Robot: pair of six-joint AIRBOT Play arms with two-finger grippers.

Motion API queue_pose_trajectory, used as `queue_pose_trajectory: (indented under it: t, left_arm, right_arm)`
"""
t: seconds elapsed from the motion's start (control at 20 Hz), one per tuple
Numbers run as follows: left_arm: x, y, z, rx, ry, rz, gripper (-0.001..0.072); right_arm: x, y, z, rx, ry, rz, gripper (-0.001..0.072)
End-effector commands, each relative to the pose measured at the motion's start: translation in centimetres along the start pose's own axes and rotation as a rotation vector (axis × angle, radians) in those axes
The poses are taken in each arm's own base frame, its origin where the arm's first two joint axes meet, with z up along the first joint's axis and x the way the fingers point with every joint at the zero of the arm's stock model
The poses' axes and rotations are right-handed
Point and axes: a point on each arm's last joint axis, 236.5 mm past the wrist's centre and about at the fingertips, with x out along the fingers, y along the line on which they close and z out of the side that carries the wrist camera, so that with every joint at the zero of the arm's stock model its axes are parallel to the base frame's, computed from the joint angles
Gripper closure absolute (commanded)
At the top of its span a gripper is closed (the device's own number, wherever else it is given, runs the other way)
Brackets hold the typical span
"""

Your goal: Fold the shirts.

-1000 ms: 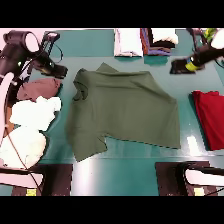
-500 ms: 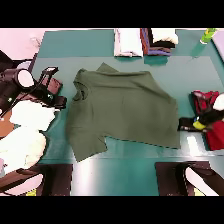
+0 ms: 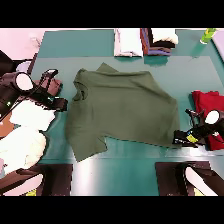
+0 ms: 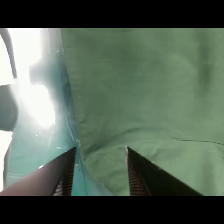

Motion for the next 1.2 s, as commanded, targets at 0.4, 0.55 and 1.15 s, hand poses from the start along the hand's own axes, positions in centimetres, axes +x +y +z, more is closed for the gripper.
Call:
queue_pose_trajectory:
  t: [0.4,0.55,1.15]
  left_arm:
    - [0.4,1.4,-0.7,0.023,0.035,0.055,0.0119]
    - [2.6,2.1,-2.6,0.013,0.079,0.064,0.0117]
    - [8.0,0.3,-7.0,-0.085,0.131,-0.051,0.0119]
  right_arm:
    - [-0.6,1.2,0.5,-0.072,-0.080,0.001,0.0688]
    - [-1.0,1.2,0.5,-0.072,-0.100,0.004,0.0688]
    - [-0.9,1.2,0.1,-0.073,-0.084,0.003,0.0688]
